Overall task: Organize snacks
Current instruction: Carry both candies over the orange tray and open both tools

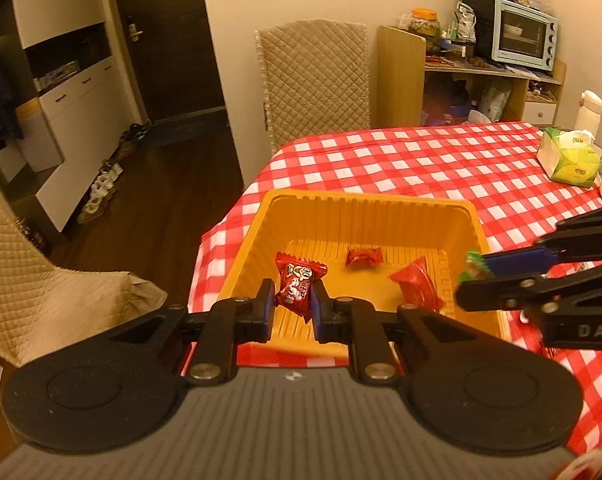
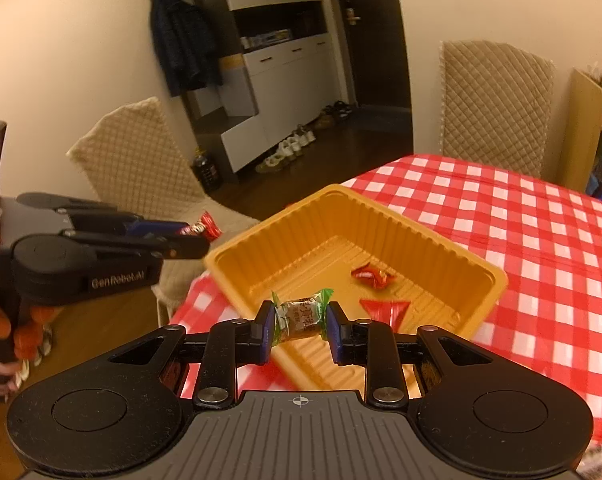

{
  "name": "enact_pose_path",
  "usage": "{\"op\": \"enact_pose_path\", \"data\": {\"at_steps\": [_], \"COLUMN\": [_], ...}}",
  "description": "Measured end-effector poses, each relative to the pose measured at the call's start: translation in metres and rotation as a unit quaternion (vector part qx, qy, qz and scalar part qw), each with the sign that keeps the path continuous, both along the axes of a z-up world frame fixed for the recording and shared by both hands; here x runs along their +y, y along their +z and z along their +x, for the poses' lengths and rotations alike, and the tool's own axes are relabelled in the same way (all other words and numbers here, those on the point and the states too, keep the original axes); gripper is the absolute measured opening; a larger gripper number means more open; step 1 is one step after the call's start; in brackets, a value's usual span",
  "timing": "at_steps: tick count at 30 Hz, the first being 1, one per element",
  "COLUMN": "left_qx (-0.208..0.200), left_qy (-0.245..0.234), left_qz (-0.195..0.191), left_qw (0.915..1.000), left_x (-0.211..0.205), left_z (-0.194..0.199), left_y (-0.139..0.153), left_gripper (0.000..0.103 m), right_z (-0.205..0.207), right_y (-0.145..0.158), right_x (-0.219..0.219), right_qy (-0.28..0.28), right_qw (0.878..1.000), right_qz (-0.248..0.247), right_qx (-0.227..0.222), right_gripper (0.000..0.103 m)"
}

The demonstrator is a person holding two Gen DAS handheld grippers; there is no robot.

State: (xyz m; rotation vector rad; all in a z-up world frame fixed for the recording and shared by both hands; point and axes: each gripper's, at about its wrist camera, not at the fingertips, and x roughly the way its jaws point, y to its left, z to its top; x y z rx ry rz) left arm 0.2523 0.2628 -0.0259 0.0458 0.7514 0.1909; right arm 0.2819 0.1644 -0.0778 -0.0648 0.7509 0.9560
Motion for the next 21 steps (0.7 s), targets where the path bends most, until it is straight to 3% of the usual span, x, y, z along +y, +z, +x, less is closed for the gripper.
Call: {"op": "enact_pose_path", "data": {"at_steps": [9,21], "left_qx": [0.031,0.060], "left_qy": [-0.027,-0.039], "left_qz": [-0.016,-0.033], "left_qw": [0.9990,0.9969], "left_x": [0.014,0.022], "left_z": [0.051,0.087], "left_y": [-0.021,-0.050], "left_gripper": [0.017,0.019], "right_z": [0.043,0.056], "right_y": [-0.016,-0.026], "right_x": [0.023,0.026], "right_qy": [-0.038,-0.059], "right_qw": [0.999,0.997], "right_qz": [-0.003,-0.010], "right_qx": [0.038,0.058], "right_gripper": [0.028,0.028]}}
